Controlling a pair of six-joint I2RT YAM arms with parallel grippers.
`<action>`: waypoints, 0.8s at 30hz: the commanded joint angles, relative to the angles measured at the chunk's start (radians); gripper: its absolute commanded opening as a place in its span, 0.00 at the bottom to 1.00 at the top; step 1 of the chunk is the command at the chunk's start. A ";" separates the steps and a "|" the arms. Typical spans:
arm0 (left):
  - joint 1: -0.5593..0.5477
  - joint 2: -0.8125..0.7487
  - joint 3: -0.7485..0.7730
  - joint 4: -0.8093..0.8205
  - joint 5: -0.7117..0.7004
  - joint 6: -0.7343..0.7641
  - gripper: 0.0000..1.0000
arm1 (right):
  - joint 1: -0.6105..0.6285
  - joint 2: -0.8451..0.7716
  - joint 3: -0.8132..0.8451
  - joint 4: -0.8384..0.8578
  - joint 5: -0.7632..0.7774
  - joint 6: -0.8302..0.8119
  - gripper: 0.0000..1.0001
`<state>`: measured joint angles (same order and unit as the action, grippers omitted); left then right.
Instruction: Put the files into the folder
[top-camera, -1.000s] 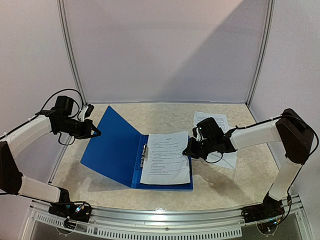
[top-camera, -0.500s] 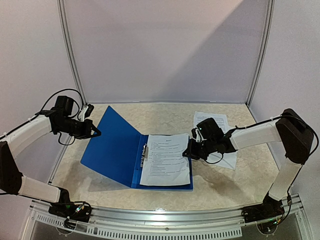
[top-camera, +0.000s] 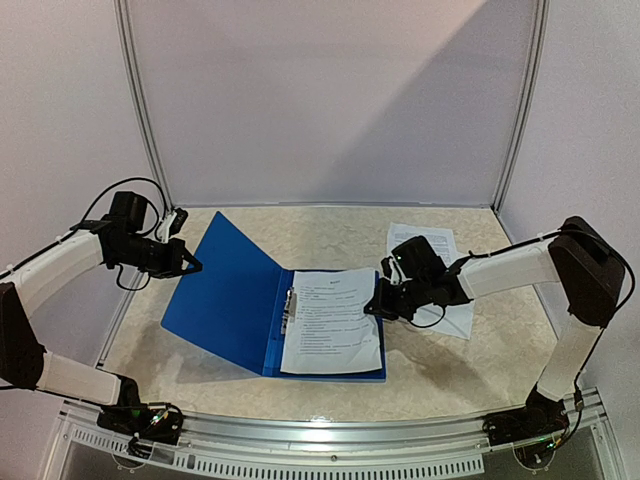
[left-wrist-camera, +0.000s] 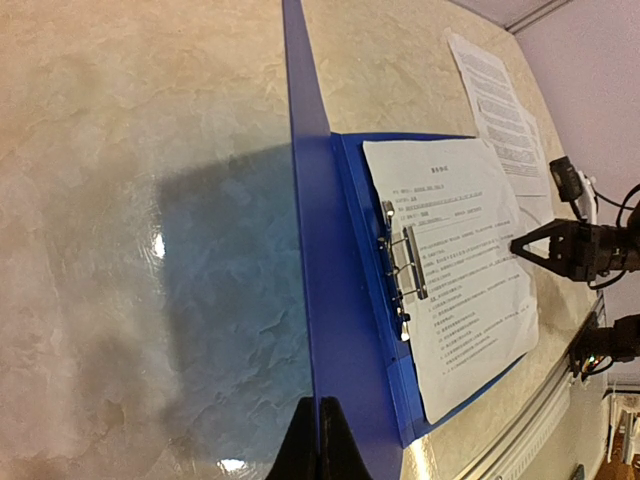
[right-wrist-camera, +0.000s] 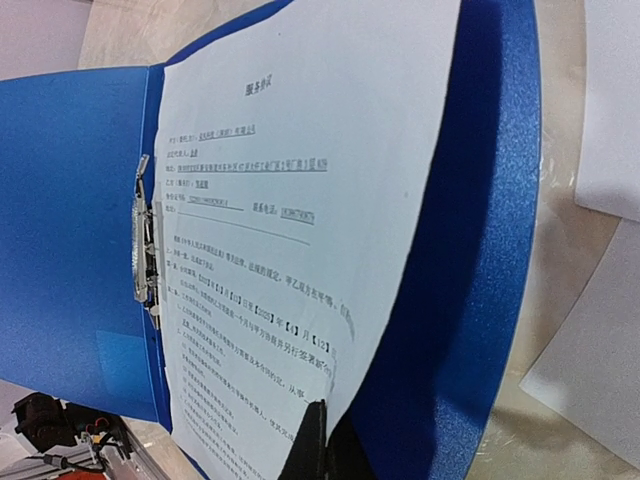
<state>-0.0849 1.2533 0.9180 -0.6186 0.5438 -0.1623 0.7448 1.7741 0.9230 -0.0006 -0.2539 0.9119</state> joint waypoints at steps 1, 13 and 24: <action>-0.004 -0.015 -0.010 -0.007 0.009 0.005 0.00 | -0.001 0.024 0.017 -0.009 -0.018 0.004 0.00; -0.003 -0.016 -0.010 -0.009 0.010 0.006 0.00 | -0.001 0.024 0.050 -0.080 0.017 -0.022 0.23; -0.002 -0.016 -0.010 -0.008 0.011 0.004 0.00 | 0.001 0.000 0.130 -0.301 0.146 -0.086 0.68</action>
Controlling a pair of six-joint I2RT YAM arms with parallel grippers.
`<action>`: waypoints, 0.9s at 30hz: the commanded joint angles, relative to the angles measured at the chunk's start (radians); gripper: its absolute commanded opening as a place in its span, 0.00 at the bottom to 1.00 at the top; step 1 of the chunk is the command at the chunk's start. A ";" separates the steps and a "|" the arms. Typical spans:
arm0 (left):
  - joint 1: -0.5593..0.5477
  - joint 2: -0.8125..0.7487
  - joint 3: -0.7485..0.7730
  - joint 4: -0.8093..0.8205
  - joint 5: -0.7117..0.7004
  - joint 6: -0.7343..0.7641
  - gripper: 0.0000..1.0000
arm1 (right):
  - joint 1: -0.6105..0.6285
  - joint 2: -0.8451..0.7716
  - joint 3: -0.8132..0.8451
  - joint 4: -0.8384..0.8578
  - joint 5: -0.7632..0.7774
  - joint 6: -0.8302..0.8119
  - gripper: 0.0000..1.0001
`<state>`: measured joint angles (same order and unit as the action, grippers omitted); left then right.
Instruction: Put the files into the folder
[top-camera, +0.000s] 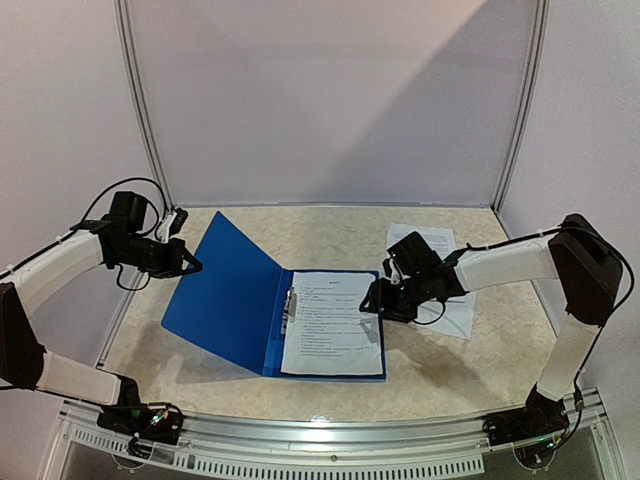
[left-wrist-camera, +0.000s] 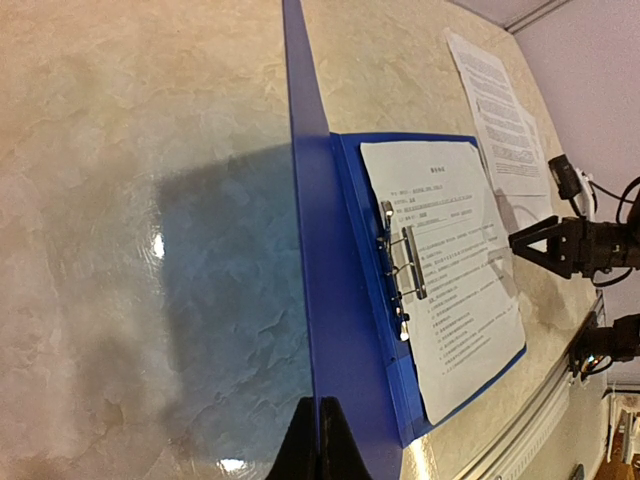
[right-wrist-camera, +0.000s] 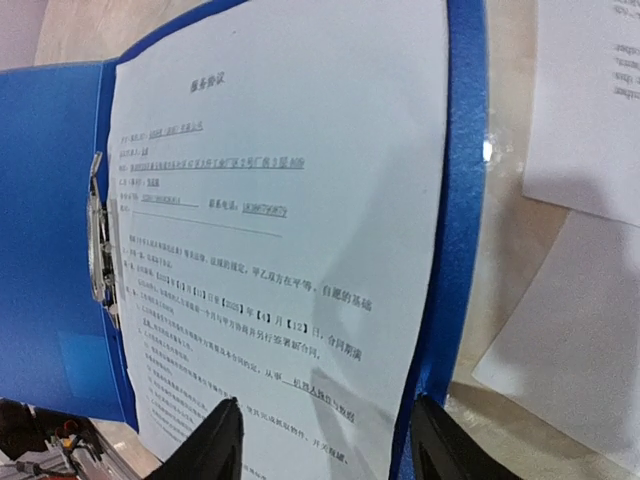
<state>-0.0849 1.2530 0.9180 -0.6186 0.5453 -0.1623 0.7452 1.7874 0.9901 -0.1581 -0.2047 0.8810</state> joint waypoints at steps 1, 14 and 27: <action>-0.003 -0.016 -0.010 -0.008 0.010 0.004 0.00 | 0.003 -0.019 0.078 -0.175 0.118 -0.068 0.76; -0.002 -0.012 -0.011 -0.006 0.007 0.004 0.00 | -0.024 -0.149 0.367 -0.610 0.644 -0.378 0.99; -0.001 -0.009 -0.008 -0.010 0.004 0.006 0.00 | -0.660 -0.075 0.248 -0.403 -0.044 -0.431 0.93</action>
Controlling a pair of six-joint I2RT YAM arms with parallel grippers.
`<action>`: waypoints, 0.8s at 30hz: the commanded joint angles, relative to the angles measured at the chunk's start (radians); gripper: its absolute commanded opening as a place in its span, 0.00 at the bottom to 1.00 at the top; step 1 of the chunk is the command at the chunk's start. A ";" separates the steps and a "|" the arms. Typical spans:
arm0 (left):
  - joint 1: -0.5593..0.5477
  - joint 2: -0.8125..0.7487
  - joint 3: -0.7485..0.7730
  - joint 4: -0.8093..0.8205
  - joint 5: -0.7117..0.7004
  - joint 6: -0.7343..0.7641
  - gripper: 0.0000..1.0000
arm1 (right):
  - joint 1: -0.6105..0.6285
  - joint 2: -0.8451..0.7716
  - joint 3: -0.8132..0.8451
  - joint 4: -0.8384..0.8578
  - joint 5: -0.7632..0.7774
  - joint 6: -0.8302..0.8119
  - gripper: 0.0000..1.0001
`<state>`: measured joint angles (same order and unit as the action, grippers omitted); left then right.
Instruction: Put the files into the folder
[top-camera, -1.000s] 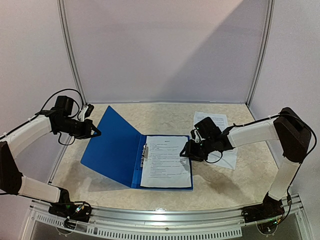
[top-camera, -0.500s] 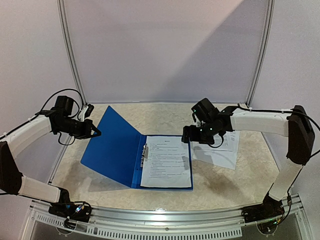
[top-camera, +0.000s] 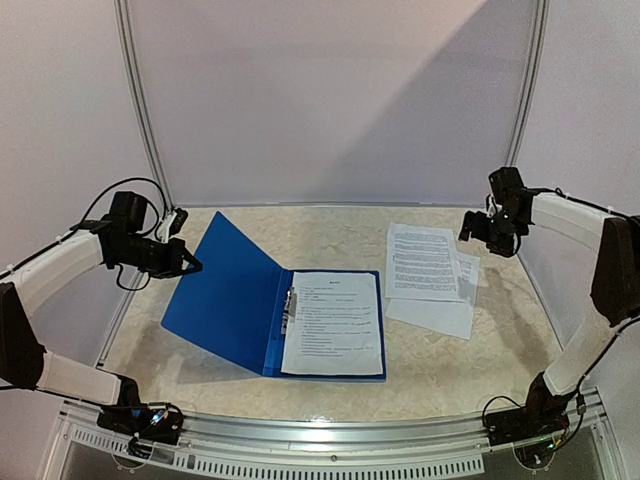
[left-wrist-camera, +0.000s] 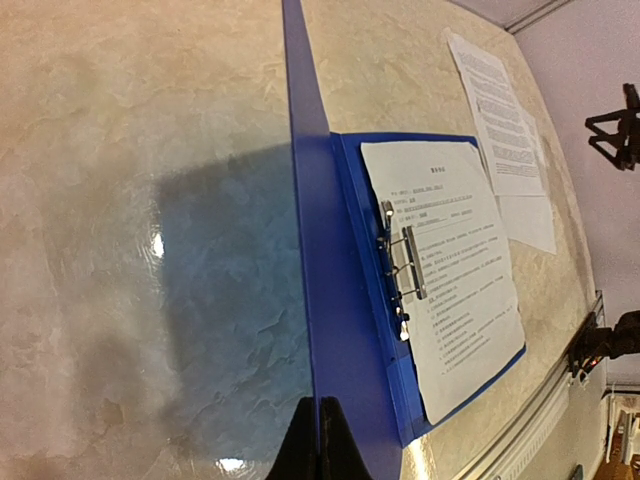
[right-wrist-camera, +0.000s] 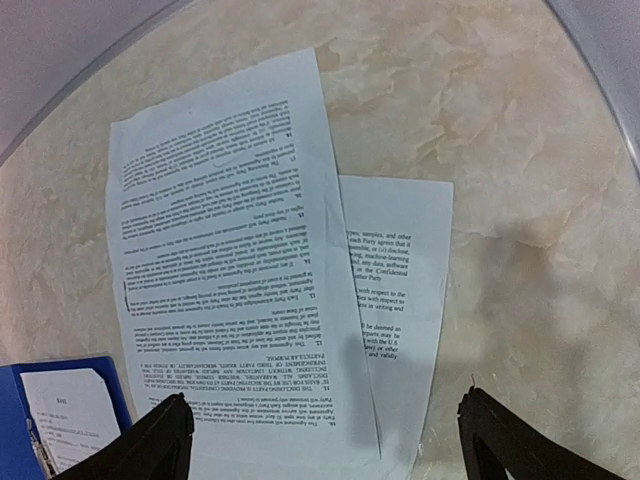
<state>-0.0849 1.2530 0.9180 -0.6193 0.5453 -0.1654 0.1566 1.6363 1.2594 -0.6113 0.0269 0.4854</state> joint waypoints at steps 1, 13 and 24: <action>0.000 -0.007 -0.008 -0.010 0.004 0.009 0.00 | -0.112 0.094 -0.023 0.062 -0.327 -0.033 0.92; 0.002 -0.005 -0.010 -0.010 0.003 0.009 0.00 | -0.194 0.293 -0.026 0.089 -0.452 -0.054 0.88; 0.006 -0.002 -0.010 -0.009 0.001 0.008 0.00 | -0.195 0.362 -0.059 0.169 -0.563 -0.038 0.76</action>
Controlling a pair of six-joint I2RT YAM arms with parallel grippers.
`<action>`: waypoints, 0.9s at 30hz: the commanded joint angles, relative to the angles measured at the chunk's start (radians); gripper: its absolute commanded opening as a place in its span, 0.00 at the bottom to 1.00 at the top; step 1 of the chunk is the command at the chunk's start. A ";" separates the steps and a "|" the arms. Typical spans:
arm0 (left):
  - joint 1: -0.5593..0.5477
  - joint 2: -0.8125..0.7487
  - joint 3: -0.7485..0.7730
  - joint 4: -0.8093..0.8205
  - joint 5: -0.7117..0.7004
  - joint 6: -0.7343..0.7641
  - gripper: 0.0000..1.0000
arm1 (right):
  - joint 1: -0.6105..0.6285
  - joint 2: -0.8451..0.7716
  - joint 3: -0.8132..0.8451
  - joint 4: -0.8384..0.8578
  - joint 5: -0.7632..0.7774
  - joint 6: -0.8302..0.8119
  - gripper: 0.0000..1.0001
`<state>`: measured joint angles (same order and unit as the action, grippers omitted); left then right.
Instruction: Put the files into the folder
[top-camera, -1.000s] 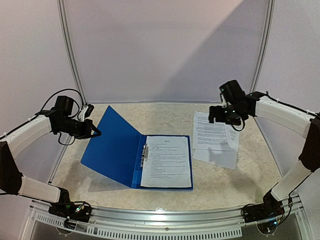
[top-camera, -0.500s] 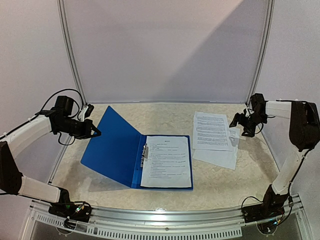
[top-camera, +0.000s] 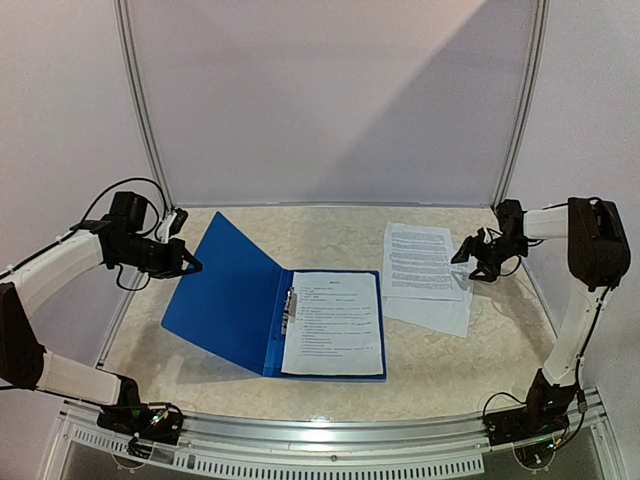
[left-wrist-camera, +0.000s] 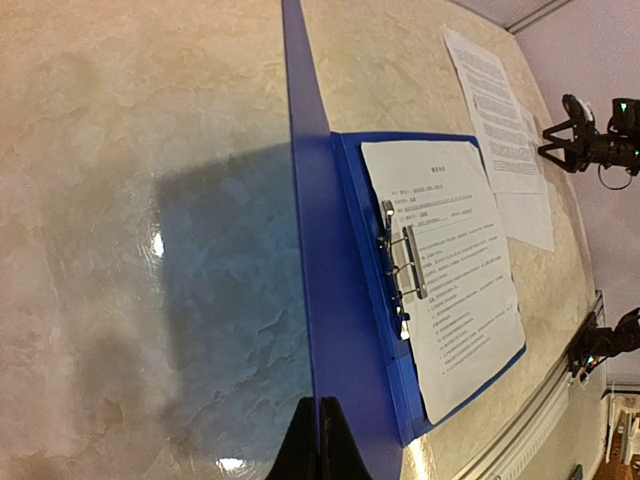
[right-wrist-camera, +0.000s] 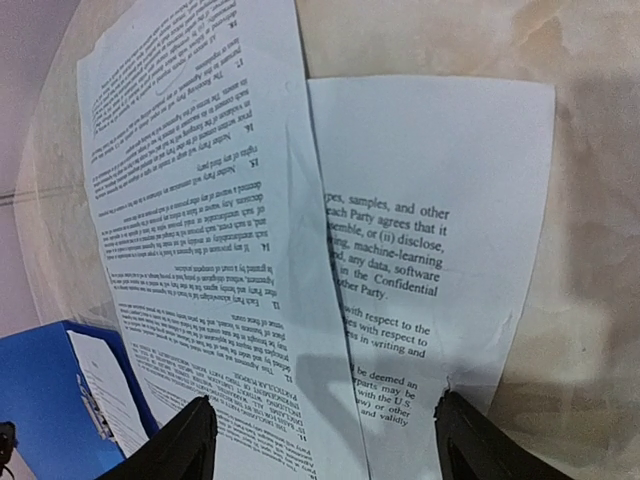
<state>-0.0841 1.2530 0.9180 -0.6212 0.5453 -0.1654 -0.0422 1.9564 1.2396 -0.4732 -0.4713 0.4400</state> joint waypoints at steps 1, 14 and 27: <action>0.004 -0.001 -0.010 -0.007 0.001 0.008 0.00 | 0.004 0.041 -0.045 0.045 -0.085 0.011 0.75; 0.007 -0.001 -0.011 -0.005 0.002 0.009 0.00 | 0.054 -0.045 -0.029 -0.021 0.103 -0.023 0.64; 0.007 -0.003 -0.010 -0.006 0.002 0.010 0.00 | 0.264 0.103 0.264 -0.246 0.678 -0.142 0.91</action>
<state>-0.0837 1.2530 0.9176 -0.6212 0.5453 -0.1654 0.2115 1.9560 1.4769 -0.6502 0.0566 0.3344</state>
